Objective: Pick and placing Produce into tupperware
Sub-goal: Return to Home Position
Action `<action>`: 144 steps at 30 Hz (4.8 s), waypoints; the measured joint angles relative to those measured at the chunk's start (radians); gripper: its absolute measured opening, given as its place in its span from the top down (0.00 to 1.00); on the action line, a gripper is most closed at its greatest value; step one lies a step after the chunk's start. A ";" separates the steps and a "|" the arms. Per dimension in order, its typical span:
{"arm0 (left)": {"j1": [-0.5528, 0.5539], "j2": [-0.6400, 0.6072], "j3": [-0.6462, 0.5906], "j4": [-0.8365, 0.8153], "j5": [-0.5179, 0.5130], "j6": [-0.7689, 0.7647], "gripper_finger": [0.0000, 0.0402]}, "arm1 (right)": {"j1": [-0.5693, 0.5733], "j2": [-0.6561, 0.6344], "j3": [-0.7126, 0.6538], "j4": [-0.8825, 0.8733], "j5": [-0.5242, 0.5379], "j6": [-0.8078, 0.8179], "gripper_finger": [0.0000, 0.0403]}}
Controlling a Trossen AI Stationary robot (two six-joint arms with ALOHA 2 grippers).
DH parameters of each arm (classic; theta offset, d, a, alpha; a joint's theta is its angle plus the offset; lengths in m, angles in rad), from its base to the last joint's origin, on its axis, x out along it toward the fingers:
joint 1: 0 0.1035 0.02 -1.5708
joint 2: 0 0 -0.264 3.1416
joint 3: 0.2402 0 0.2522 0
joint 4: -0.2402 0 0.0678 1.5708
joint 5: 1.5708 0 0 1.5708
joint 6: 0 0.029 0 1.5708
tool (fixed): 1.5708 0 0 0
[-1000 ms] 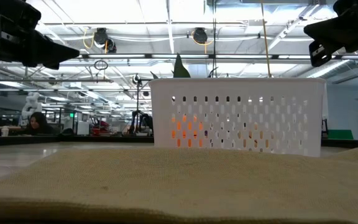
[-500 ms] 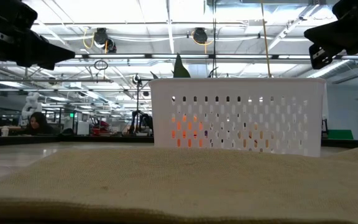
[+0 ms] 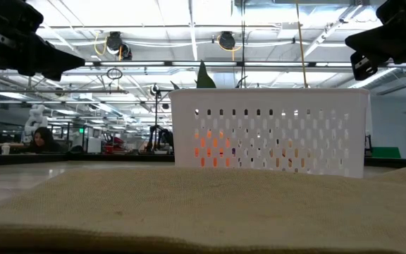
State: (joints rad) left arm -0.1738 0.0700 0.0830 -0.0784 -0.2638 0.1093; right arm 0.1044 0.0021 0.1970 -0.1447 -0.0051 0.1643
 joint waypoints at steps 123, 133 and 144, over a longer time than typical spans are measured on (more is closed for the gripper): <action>0.001 0.002 -0.008 0.004 0.008 -0.054 0.96 | 0.000 0.000 0.001 0.043 0.004 -0.053 1.00; 0.001 0.002 -0.009 0.004 0.008 -0.054 0.96 | 0.000 0.000 0.001 0.043 0.004 -0.053 1.00; 0.001 0.002 -0.009 0.004 0.008 -0.054 0.96 | 0.000 0.000 0.001 0.043 0.004 -0.053 1.00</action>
State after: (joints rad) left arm -0.1726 0.0715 0.0742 -0.0744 -0.2562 0.0551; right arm 0.1043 0.0023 0.1978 -0.1017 -0.0010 0.1112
